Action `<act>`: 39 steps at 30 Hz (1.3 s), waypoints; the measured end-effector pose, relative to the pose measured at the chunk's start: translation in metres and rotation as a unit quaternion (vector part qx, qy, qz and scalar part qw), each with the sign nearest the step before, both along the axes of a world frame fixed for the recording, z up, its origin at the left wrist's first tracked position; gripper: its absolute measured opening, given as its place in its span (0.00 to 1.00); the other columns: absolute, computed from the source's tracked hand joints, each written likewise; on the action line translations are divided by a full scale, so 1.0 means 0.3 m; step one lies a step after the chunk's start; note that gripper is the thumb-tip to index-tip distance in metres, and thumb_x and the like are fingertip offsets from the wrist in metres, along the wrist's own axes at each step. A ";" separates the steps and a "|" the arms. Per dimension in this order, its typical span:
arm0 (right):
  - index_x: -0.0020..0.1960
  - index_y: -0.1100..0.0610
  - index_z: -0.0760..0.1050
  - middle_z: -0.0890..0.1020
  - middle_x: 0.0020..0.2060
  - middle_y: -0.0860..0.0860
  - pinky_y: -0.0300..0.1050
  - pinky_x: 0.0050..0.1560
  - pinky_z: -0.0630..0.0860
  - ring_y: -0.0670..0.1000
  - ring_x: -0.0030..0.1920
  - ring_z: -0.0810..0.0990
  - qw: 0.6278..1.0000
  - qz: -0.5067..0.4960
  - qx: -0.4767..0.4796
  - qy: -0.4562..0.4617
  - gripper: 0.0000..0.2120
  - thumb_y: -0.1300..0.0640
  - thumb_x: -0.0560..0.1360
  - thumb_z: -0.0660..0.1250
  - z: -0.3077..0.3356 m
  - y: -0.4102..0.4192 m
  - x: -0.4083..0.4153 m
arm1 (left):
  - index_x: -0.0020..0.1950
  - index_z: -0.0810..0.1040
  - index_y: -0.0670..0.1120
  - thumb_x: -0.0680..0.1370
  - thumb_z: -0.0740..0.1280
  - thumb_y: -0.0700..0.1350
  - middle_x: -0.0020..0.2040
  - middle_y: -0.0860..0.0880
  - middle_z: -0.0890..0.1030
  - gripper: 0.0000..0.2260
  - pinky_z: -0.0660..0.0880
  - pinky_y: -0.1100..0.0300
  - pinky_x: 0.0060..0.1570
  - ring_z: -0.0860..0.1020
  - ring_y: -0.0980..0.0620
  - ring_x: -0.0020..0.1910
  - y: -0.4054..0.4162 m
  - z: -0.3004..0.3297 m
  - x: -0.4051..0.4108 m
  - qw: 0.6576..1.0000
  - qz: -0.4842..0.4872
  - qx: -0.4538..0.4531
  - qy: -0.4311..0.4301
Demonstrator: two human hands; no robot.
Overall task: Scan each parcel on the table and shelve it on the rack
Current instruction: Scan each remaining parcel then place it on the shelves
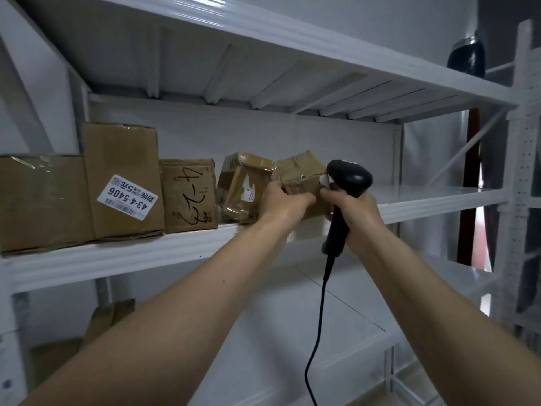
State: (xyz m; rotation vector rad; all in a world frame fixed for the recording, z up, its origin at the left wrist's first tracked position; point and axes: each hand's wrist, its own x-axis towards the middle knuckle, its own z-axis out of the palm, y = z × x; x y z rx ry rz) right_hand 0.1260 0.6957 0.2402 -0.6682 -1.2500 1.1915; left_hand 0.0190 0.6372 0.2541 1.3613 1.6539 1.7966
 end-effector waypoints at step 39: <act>0.45 0.55 0.80 0.84 0.33 0.45 0.41 0.46 0.82 0.49 0.41 0.84 0.960 0.273 -0.050 -0.025 0.08 0.66 0.71 0.73 -0.509 -0.221 -0.185 | 0.62 0.75 0.49 0.76 0.68 0.36 0.55 0.52 0.78 0.16 0.74 0.53 0.63 0.77 0.55 0.56 -0.291 -0.531 -0.098 0.967 0.209 -0.011 -0.146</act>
